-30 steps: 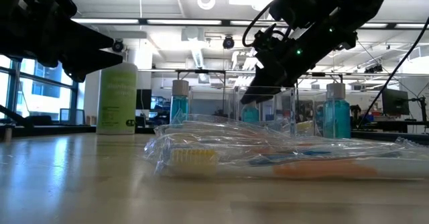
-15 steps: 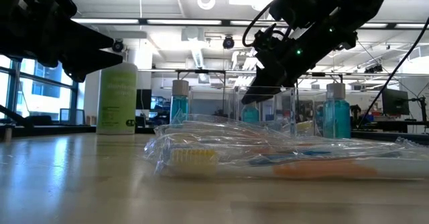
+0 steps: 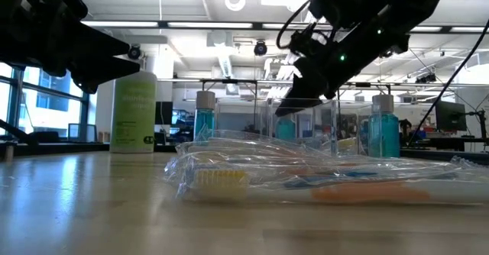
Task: Pick & Place toothbrushing station
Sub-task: Put the mouthwash into the transparent organizer
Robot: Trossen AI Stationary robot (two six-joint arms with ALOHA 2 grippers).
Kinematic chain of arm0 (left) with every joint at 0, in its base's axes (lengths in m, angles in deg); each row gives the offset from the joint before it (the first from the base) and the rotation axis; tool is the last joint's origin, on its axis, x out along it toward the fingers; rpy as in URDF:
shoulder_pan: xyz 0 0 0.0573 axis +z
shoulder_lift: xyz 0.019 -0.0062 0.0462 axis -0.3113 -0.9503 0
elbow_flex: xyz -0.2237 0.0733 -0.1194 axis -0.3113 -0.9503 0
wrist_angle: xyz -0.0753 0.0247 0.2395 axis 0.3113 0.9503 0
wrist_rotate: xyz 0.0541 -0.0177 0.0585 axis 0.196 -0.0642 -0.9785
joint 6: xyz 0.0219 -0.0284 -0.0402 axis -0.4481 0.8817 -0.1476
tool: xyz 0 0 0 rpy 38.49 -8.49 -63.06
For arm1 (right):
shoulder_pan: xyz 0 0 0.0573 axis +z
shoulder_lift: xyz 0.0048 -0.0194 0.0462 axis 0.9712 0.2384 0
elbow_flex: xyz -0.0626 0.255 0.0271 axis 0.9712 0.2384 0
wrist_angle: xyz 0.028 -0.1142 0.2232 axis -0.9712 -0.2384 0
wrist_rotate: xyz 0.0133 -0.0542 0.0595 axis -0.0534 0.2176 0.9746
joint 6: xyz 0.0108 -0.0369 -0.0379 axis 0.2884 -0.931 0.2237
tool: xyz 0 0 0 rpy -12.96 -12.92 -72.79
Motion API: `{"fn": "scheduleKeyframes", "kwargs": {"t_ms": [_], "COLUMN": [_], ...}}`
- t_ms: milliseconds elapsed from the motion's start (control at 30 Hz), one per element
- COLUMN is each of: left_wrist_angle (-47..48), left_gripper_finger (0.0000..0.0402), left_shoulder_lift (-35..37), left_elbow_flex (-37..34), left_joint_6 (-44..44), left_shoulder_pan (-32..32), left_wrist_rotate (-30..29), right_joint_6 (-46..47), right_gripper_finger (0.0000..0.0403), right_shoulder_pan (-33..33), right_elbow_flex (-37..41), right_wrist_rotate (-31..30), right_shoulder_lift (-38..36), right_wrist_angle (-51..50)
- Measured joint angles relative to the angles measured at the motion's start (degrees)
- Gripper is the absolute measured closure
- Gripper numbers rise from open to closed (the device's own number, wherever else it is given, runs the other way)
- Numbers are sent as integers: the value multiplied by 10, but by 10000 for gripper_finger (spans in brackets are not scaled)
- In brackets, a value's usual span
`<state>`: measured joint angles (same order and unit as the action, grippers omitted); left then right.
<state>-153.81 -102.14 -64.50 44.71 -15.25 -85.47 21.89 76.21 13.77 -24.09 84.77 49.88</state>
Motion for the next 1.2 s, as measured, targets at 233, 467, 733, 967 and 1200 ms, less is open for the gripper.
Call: {"fn": "scheduleKeyframes", "kwargs": {"t_ms": [233, 467, 733, 967, 1200], "left_wrist_angle": [2, 5, 1, -1, -1], "left_gripper_finger": [164, 164, 164, 164, 164], "left_shoulder_lift": [0, -2, -6, -6, -6], "left_elbow_flex": [0, 1, 2, 2, 2], "left_joint_6": [0, 0, 3, 3, 5], "left_shoulder_pan": [0, 0, 0, 0, 0], "left_wrist_rotate": [0, 5, 9, 9, 9], "right_joint_6": [-25, -17, 22, 26, 41], "right_gripper_finger": [315, 315, 315, 315, 315], "right_shoulder_pan": [53, 134, 213, 218, 199], "right_elbow_flex": [-33, -83, -89, -88, -88], "right_wrist_rotate": [-25, -65, -60, -62, -24], "right_shoulder_lift": [-47, -132, -156, -108, -50], "right_wrist_angle": [-35, -143, -177, -162, -122]}}
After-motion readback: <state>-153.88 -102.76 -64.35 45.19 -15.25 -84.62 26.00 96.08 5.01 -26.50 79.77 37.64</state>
